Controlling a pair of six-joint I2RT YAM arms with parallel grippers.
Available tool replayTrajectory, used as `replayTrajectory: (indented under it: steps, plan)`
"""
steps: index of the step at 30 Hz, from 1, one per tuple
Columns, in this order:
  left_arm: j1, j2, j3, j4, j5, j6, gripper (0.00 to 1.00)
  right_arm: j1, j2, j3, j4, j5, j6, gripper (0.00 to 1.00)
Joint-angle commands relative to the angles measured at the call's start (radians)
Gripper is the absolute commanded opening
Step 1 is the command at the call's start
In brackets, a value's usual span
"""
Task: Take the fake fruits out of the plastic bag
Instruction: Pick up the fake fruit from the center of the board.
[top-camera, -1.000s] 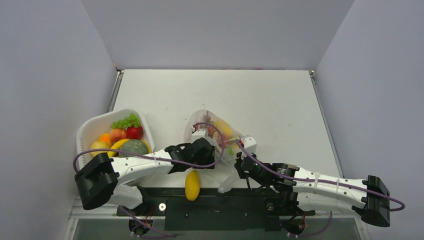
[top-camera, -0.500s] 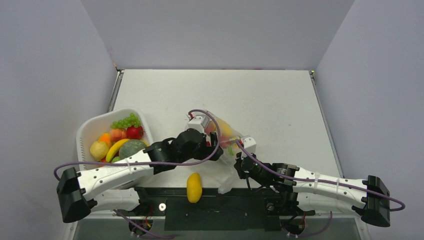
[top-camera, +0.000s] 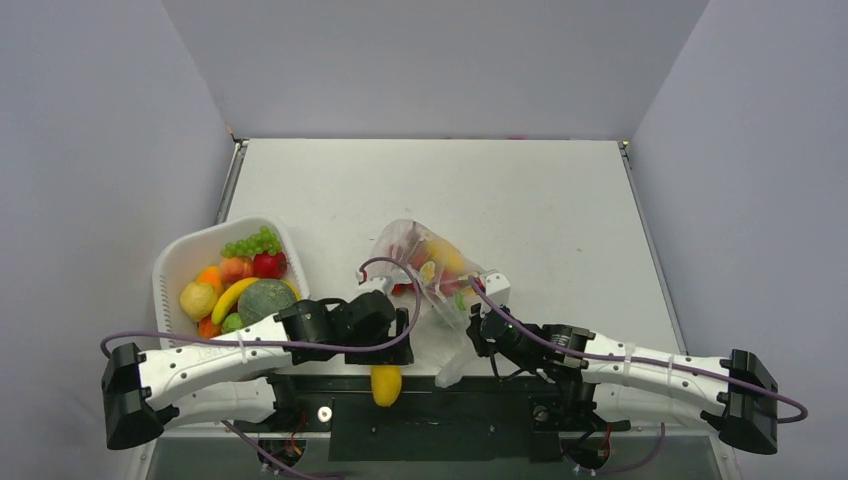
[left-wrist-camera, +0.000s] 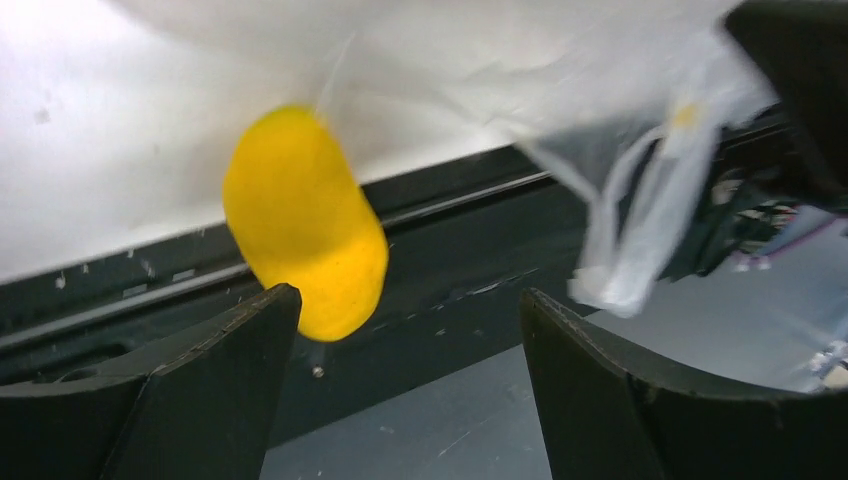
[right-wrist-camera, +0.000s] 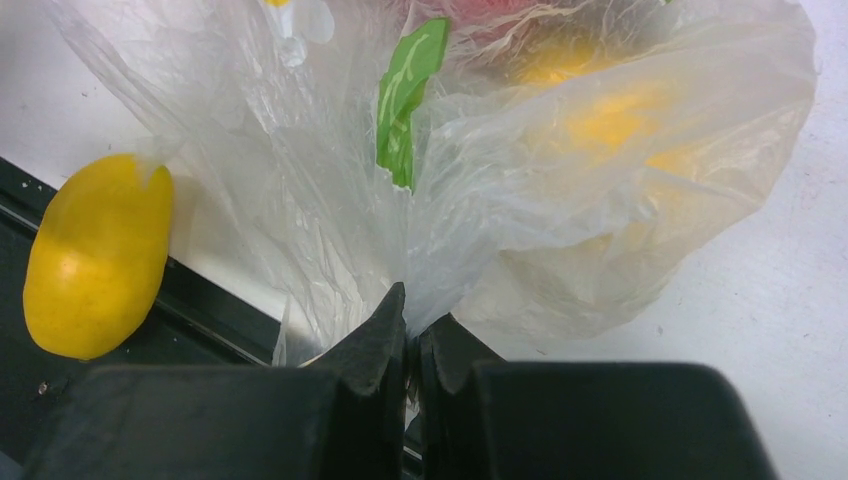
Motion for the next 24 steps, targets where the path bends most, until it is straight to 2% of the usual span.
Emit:
replayTrajectory:
  steps: [1, 7, 13, 16, 18, 19, 20, 21, 22, 24]
  plan:
    - [-0.078, 0.046, -0.061, -0.031, -0.013, -0.199, 0.78, -0.009, 0.015, 0.005, 0.061, -0.017, -0.007, 0.01]
    - [-0.12, 0.231, -0.054, 0.024, -0.017, -0.234, 0.79, -0.009, 0.019, 0.006, 0.06, -0.025, -0.005, 0.01]
    - [-0.113, 0.352, 0.004, -0.027, -0.123, -0.179, 0.8, -0.012, -0.007, -0.002, 0.044, -0.014, -0.003, 0.02]
    - [-0.083, 0.397, 0.011, 0.019, -0.151, -0.146, 0.79, -0.017, -0.007, -0.004, 0.045, -0.023, 0.0, 0.02]
    - [-0.076, 0.409, 0.013, 0.055, -0.145, -0.135, 0.7, -0.017, -0.003, 0.002, 0.043, -0.027, -0.002, 0.02]
    - [-0.076, 0.41, 0.012, 0.063, -0.142, -0.132, 0.58, -0.017, -0.002, 0.003, 0.04, -0.027, -0.004, 0.02]
    - [-0.075, 0.405, 0.009, 0.073, -0.139, -0.125, 0.5, -0.017, -0.004, 0.003, 0.039, -0.023, -0.005, 0.02]
    - [-0.075, 0.401, 0.007, 0.073, -0.132, -0.123, 0.35, -0.018, -0.005, 0.003, 0.039, -0.022, -0.005, 0.02]
    - [-0.073, 0.388, 0.008, 0.065, -0.13, -0.119, 0.3, -0.019, -0.006, 0.004, 0.038, -0.023, -0.007, 0.02]
    - [-0.072, 0.357, 0.019, 0.04, -0.127, -0.113, 0.1, -0.02, -0.005, 0.005, 0.037, -0.023, -0.011, 0.02]
